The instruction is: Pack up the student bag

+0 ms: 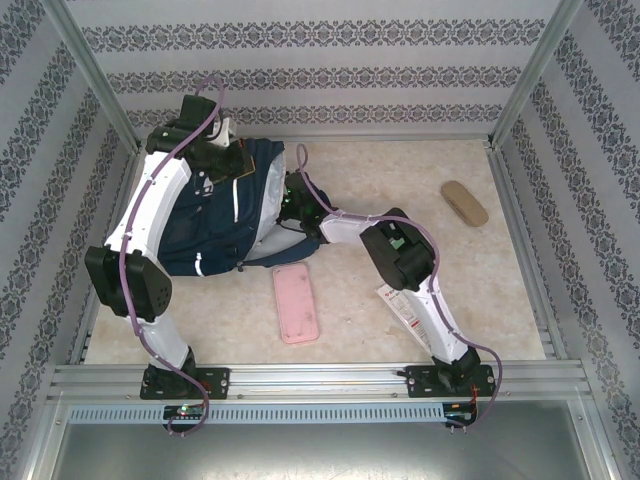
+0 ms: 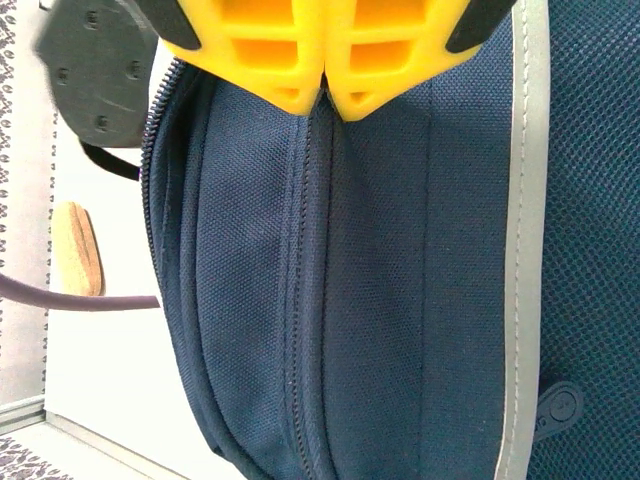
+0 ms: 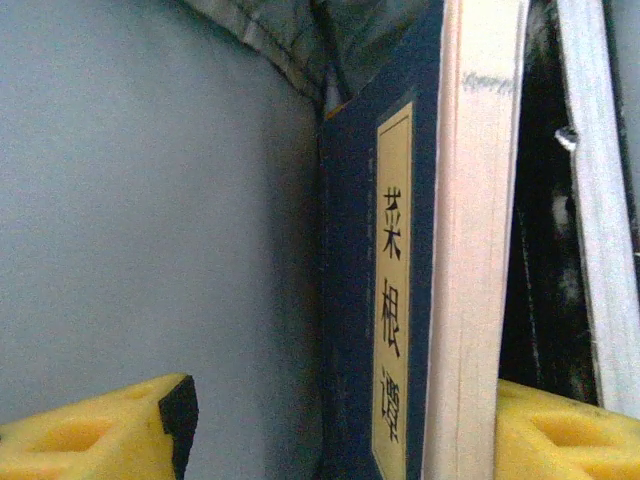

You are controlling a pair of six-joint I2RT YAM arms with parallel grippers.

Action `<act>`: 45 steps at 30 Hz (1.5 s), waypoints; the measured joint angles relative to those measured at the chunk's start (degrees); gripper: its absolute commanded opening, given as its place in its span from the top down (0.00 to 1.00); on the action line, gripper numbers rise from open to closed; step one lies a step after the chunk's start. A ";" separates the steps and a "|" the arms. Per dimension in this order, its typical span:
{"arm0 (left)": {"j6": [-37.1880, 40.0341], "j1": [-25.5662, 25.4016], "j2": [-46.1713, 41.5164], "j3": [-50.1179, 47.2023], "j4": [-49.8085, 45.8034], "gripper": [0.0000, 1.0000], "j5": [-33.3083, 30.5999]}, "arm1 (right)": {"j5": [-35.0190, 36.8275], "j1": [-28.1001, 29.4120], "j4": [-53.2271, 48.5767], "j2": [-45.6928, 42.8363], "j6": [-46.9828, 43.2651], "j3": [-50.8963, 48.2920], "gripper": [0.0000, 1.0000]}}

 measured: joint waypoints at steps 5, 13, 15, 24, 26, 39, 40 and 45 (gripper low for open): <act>0.55 0.00 -0.15 -0.79 0.09 1.00 -0.20 | 0.00 -2.27 -1.57 -5.77 -1.95 -7.02 0.21; 1.42 0.00 -0.24 -2.51 1.77 1.00 -0.13 | -0.22 -4.39 -2.69 -10.47 -3.78 -12.66 0.24; 1.42 0.00 -0.24 -2.75 1.92 1.00 0.04 | -0.24 -4.26 -3.56 -10.49 -4.52 -12.66 0.30; 1.40 0.00 -0.24 -2.97 2.58 1.00 0.63 | -1.14 -3.41 -9.77 -6.54 -9.11 -8.61 0.98; 1.33 0.00 -0.26 -2.97 2.58 1.00 0.85 | -1.68 -3.08 -11.04 -4.76 -9.66 -6.08 1.00; 1.31 0.04 -0.24 -2.97 2.58 1.00 1.29 | -4.07 -1.49 -26.93 0.42 -18.12 9.79 0.42; 1.31 0.04 -0.24 -2.97 2.60 1.00 1.27 | -3.80 -1.51 -28.59 -0.28 -19.04 9.64 0.42; 1.33 0.04 -0.24 -2.97 2.60 1.00 1.29 | -2.12 -1.55 -36.20 -4.79 -23.58 8.90 0.41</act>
